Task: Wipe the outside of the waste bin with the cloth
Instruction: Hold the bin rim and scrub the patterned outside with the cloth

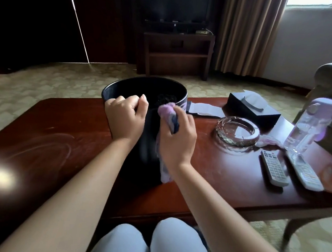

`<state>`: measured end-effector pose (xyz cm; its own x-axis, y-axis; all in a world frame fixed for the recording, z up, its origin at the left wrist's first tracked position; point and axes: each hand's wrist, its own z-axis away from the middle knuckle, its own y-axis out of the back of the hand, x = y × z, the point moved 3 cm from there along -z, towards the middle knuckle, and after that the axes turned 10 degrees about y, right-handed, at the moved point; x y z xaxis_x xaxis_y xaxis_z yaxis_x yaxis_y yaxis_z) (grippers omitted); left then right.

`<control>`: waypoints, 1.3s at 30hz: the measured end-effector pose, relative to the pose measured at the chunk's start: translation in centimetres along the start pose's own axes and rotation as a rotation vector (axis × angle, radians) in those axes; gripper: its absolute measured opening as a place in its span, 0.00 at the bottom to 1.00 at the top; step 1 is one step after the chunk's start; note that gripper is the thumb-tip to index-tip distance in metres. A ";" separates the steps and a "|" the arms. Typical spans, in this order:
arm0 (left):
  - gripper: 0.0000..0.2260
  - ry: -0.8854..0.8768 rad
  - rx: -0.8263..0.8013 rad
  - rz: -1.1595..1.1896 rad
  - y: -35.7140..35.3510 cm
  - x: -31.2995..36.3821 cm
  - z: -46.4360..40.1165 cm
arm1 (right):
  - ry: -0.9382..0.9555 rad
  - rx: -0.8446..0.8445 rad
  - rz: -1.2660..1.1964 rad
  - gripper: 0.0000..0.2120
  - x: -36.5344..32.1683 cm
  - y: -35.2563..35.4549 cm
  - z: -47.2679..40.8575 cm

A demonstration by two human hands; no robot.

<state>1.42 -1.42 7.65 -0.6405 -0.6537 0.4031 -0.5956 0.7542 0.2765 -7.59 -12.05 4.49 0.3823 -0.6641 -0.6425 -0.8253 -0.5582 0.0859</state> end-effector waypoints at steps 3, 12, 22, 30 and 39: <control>0.18 0.015 -0.008 -0.008 -0.1 -0.1 0.0 | -0.019 -0.021 -0.021 0.13 0.5 -0.3 0.5; 0.18 0.035 -0.028 -0.013 -0.3 -0.3 0.0 | -0.197 -0.179 0.027 0.11 5.2 0.4 7.2; 0.19 0.063 -0.007 0.004 -0.5 -0.5 0.2 | -0.480 -0.378 0.126 0.03 10.6 0.8 10.8; 0.18 0.030 0.021 0.003 -0.4 -0.4 0.3 | -0.369 -0.218 0.041 0.06 9.5 0.9 8.9; 0.17 0.011 0.036 0.019 -0.4 -0.3 0.1 | -0.508 -0.618 0.437 0.10 13.0 1.9 9.9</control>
<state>1.76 -1.54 7.32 -0.6468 -0.6381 0.4177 -0.6003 0.7638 0.2373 -8.33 -16.79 -11.25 -0.2617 -0.6619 -0.7024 -0.4279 -0.5728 0.6991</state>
